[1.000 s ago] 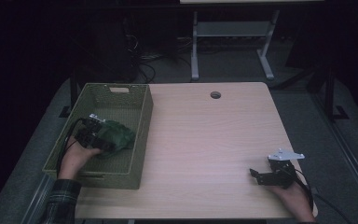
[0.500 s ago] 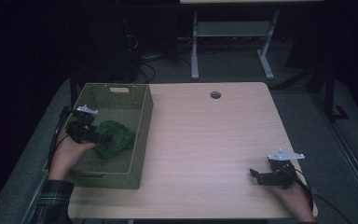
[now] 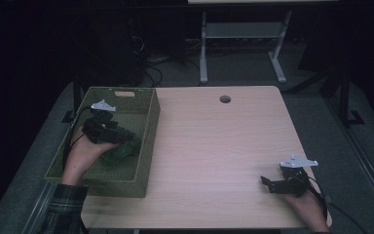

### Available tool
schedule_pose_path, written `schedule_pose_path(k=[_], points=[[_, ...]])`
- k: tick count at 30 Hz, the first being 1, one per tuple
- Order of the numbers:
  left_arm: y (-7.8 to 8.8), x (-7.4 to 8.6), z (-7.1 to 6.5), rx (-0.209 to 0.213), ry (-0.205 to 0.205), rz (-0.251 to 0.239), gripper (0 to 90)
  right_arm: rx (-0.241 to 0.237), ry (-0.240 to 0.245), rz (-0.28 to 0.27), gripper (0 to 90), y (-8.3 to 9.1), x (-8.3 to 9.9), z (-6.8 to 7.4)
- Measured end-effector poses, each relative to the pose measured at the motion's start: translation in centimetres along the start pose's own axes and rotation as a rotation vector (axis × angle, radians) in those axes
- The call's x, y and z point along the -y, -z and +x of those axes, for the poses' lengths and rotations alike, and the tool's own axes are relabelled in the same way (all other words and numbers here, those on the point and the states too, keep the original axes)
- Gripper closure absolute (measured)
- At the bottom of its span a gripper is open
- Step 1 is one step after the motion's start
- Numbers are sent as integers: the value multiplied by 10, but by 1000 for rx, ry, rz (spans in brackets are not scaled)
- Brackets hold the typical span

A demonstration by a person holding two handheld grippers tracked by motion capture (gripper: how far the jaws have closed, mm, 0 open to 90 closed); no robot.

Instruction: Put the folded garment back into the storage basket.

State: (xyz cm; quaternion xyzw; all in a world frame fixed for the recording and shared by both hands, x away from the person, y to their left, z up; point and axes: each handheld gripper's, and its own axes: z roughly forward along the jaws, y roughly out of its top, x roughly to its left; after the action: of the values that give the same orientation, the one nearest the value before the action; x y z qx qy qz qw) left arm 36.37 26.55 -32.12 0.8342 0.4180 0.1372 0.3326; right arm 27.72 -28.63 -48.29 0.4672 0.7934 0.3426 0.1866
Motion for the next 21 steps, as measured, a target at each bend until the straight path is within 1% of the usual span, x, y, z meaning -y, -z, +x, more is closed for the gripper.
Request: schedule_pose_path(k=[6, 8, 12, 13, 17, 19, 20, 21], points=[[-8, -13, -19, 39, -34, -28, 165, 0, 0, 0, 95, 0, 0, 0], [-11, -17, -28, 53, -39, -40, 165, 0, 0, 0, 95, 0, 0, 0], [-17, -25, -46, 77, -72, -63, 171, 0, -2, 0, 95, 0, 0, 0], [-18, -27, -51, 88, -77, -64, 173, 0, -1, 0, 95, 0, 0, 0], [-27, -34, -70, 119, -98, -80, 175, 0, 0, 0, 95, 0, 0, 0], [-32, -37, -79, 137, -117, -97, 196, 0, -1, -1, 95, 0, 0, 0], [-35, -38, -84, 144, -120, -99, 196, 0, -2, 0, 95, 0, 0, 0], [-38, -40, -89, 149, -133, -99, 196, 0, -1, 0, 95, 0, 0, 0]])
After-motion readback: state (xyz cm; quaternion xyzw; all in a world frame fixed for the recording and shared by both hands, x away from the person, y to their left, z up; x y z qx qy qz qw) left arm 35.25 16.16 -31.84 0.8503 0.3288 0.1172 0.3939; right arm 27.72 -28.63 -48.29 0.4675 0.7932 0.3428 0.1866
